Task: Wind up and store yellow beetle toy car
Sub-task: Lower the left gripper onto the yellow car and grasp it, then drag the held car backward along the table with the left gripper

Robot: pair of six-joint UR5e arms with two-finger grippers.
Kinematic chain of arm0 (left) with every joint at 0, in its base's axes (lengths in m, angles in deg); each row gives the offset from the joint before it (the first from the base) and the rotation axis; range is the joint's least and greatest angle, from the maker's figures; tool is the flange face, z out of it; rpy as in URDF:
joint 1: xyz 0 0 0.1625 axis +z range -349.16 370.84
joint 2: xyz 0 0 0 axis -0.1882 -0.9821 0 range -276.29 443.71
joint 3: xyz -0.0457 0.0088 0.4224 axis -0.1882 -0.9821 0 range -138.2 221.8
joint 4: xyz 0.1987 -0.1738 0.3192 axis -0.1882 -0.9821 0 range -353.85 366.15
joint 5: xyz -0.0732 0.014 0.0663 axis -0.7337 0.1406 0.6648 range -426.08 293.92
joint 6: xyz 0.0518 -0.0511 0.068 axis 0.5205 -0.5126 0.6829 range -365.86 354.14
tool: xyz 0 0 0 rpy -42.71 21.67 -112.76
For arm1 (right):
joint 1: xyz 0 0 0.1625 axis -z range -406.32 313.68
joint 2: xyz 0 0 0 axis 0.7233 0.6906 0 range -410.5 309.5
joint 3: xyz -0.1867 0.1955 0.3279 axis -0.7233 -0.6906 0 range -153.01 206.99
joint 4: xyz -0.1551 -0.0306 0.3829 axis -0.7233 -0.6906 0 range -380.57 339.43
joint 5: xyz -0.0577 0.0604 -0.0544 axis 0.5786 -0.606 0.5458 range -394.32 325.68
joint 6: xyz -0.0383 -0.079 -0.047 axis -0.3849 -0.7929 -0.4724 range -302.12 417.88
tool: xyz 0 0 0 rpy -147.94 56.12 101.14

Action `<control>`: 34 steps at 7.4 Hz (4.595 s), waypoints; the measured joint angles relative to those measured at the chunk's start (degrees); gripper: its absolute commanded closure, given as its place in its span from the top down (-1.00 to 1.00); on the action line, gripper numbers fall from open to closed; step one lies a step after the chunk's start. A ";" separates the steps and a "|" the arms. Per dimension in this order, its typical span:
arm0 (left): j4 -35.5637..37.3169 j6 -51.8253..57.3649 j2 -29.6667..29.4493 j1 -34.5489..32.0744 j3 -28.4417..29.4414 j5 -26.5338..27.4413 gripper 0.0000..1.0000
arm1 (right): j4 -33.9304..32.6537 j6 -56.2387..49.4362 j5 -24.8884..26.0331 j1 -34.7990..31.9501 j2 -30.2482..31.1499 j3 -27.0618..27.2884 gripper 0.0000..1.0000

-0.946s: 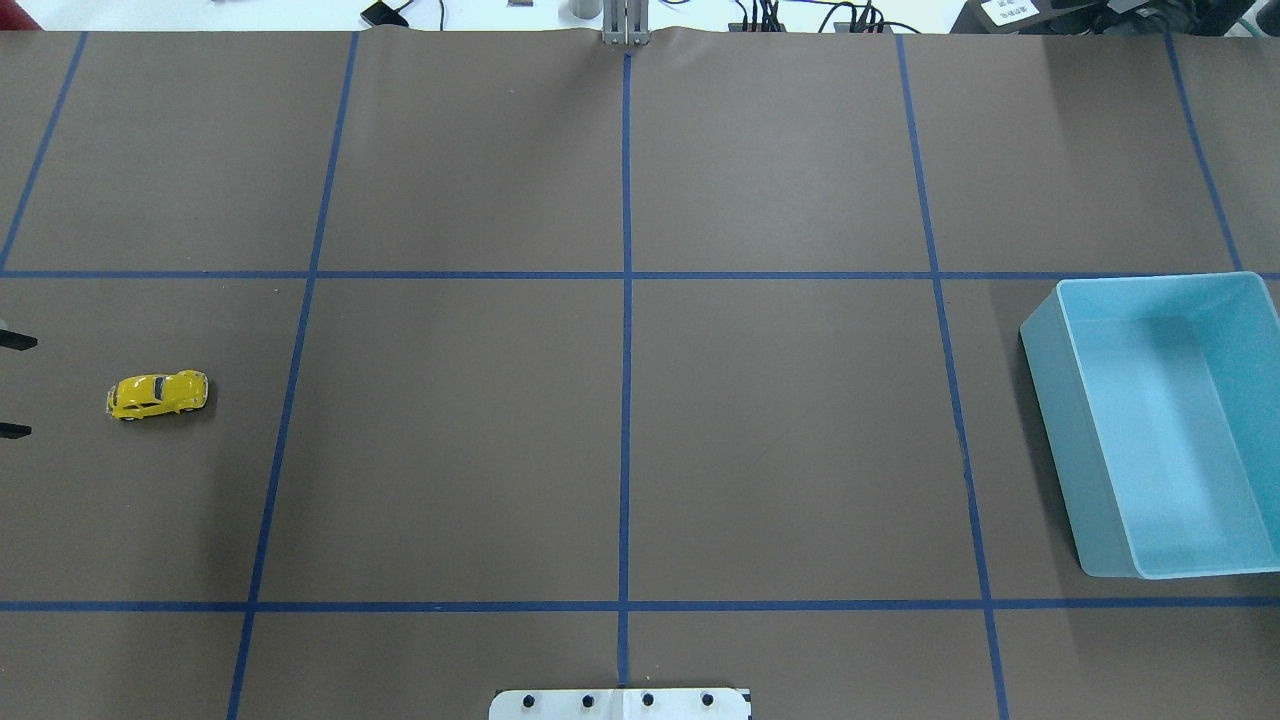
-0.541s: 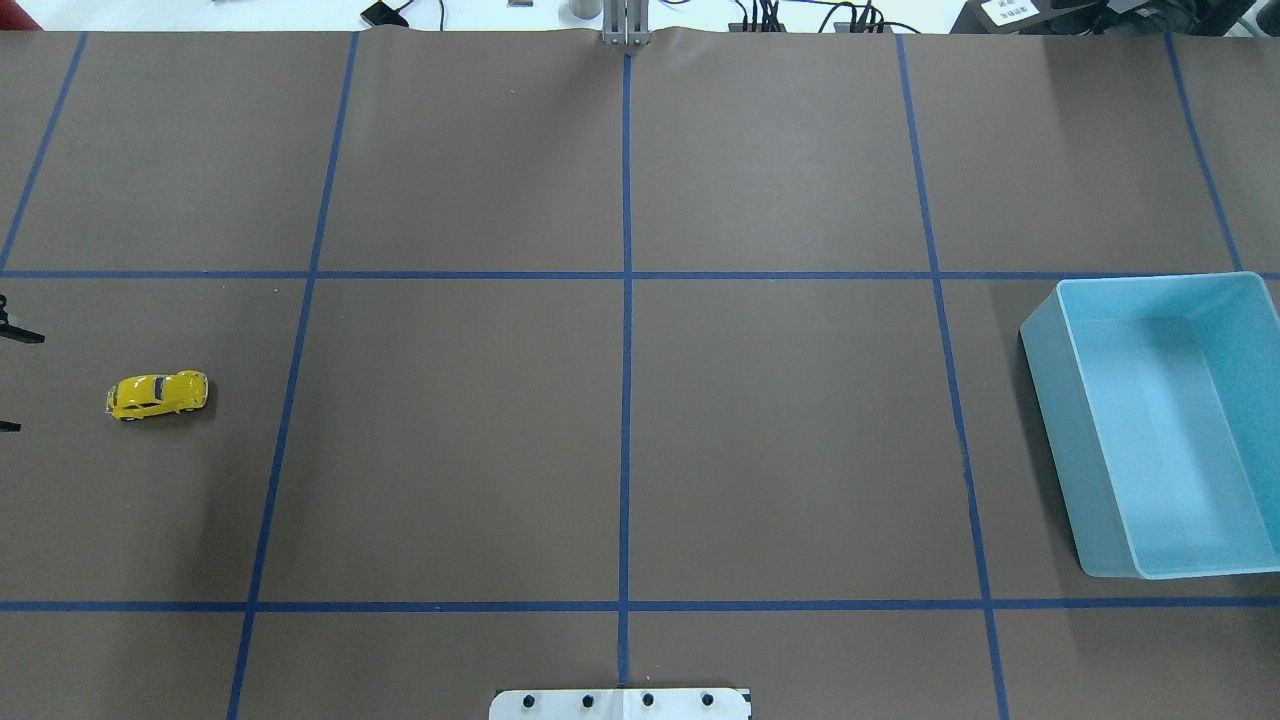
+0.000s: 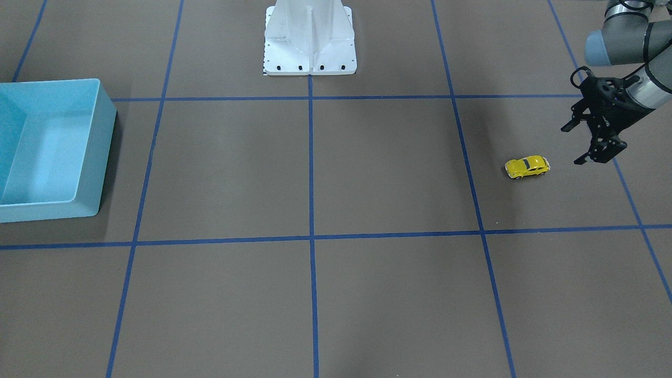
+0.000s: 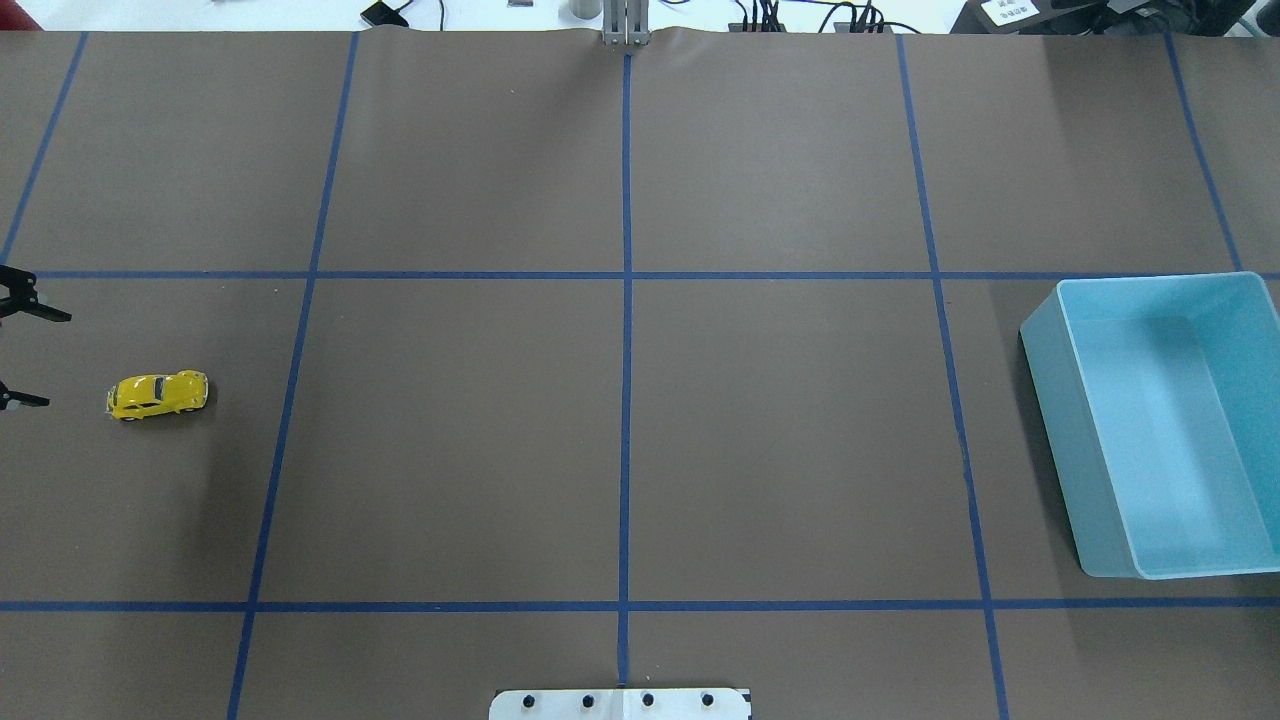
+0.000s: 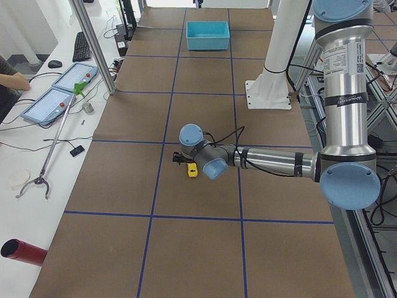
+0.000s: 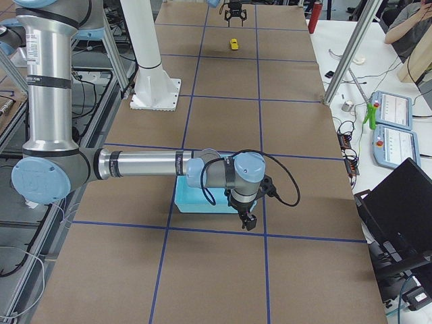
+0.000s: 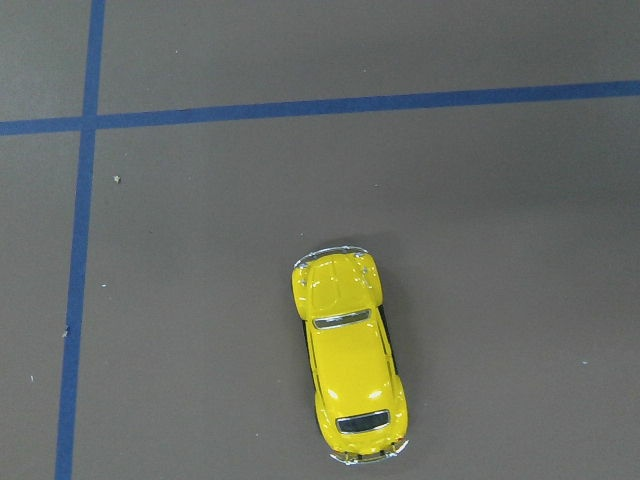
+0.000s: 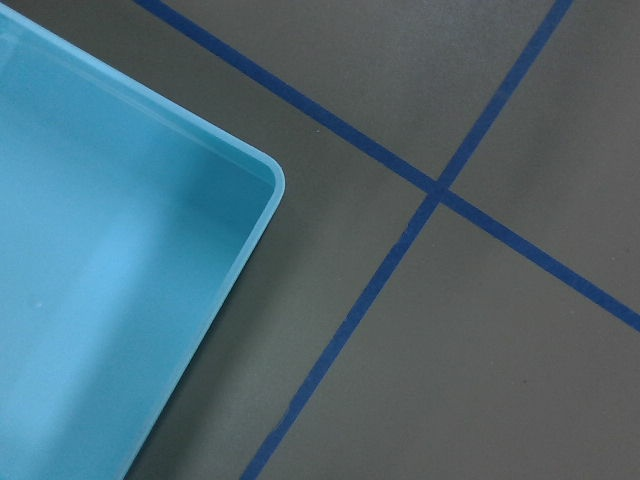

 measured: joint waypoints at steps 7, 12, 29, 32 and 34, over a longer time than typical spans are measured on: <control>-0.28 -4.74 -4.96 0.88 6.19 -0.20 1.00 | 0.00 0.00 0.00 0.00 0.00 0.01 1.00; -1.68 -8.39 -4.74 6.63 6.13 0.15 0.99 | 0.00 0.00 0.00 0.00 0.00 0.00 1.00; -1.71 -11.41 -5.01 8.63 7.87 3.23 -0.53 | 0.00 0.00 0.04 -0.01 0.00 -0.01 1.00; -4.18 -10.99 -4.91 7.01 6.73 2.84 -0.68 | 0.00 0.00 0.07 -0.08 0.00 0.00 1.00; -6.08 -10.98 -5.74 6.85 4.94 2.57 -0.71 | 0.00 0.00 0.09 -0.04 0.00 0.00 1.00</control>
